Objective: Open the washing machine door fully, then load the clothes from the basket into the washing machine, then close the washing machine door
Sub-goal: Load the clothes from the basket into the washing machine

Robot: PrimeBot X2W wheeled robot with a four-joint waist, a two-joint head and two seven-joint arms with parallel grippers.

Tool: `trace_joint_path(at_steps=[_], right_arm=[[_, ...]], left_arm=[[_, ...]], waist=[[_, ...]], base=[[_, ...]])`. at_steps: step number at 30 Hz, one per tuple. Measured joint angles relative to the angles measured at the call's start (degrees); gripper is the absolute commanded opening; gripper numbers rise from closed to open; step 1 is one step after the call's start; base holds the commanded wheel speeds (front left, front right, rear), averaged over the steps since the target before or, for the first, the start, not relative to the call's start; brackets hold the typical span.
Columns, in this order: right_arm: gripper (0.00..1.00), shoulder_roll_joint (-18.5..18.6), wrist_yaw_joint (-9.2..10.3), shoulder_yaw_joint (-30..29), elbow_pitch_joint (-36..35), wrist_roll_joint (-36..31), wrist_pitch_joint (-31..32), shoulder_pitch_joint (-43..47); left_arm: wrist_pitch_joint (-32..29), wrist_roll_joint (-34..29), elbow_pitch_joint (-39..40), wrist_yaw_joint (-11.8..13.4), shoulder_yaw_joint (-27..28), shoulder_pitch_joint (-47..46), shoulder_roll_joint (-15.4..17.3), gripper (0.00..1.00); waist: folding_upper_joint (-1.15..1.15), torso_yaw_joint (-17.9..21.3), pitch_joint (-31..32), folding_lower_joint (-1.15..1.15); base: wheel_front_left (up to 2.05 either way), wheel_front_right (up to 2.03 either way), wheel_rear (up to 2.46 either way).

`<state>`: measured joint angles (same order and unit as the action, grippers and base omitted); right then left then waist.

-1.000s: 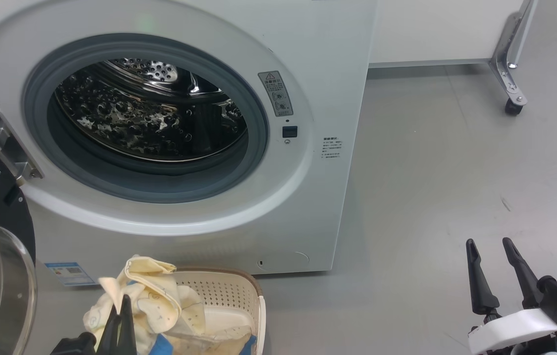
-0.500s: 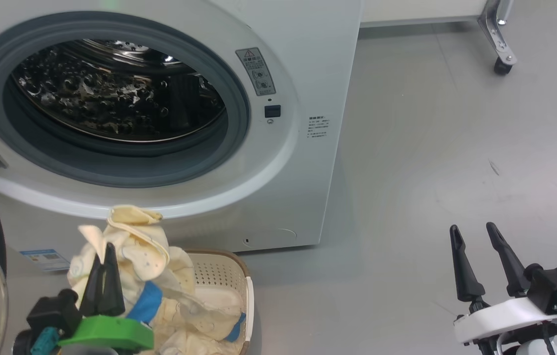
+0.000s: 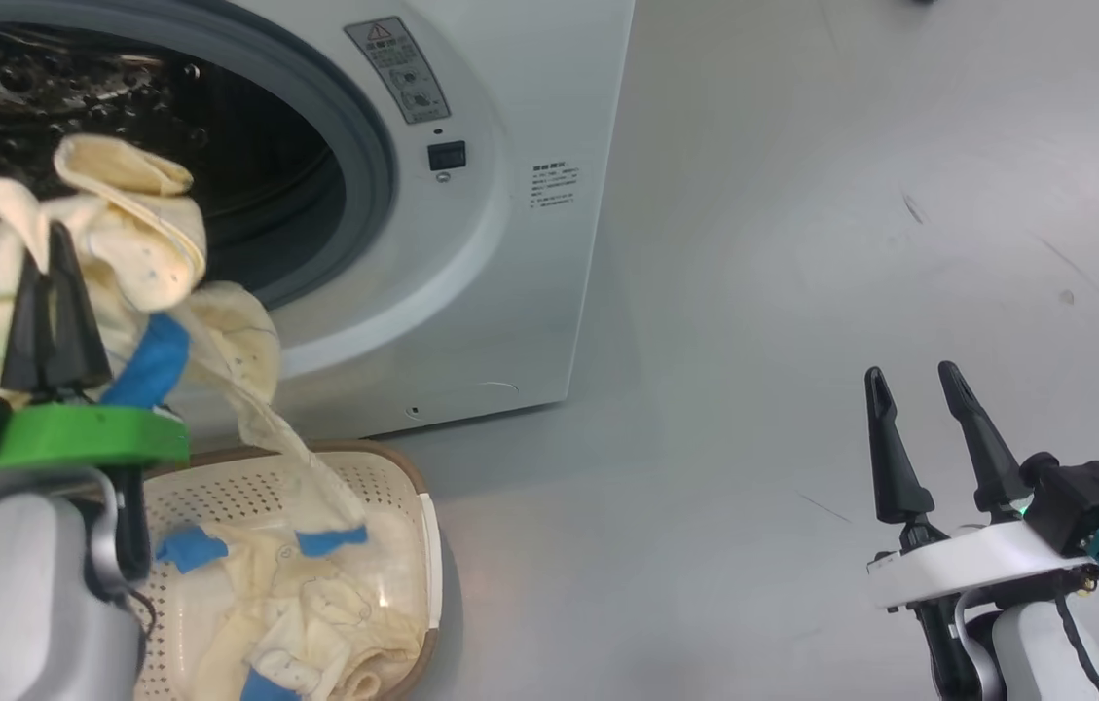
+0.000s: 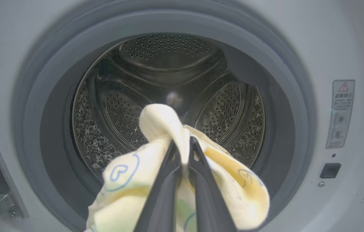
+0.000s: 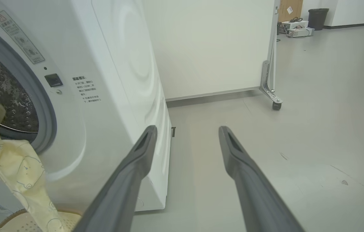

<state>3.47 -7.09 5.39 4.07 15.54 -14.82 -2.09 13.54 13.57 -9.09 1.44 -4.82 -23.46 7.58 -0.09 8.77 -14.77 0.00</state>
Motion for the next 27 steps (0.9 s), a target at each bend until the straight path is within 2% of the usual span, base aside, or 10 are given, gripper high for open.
trace_joint_path(at_steps=[11,27], right_arm=[[1.0,-0.4,0.0,1.6,-0.1,1.1,0.0,-3.9],[1.0,-0.7,0.0,3.6,-0.1,1.1,0.0,-8.8]], left_arm=[[-1.3,0.1,-7.6,0.3,4.8,-13.2,4.9,0.0],[-0.4,-2.6,-16.5,0.1,5.0,-26.0,9.8,0.0]], waist=[[0.0,5.2,-7.3,0.0],[0.0,10.4,-16.9,0.01]], base=[[0.0,0.0,0.0],[0.0,0.0,0.0]])
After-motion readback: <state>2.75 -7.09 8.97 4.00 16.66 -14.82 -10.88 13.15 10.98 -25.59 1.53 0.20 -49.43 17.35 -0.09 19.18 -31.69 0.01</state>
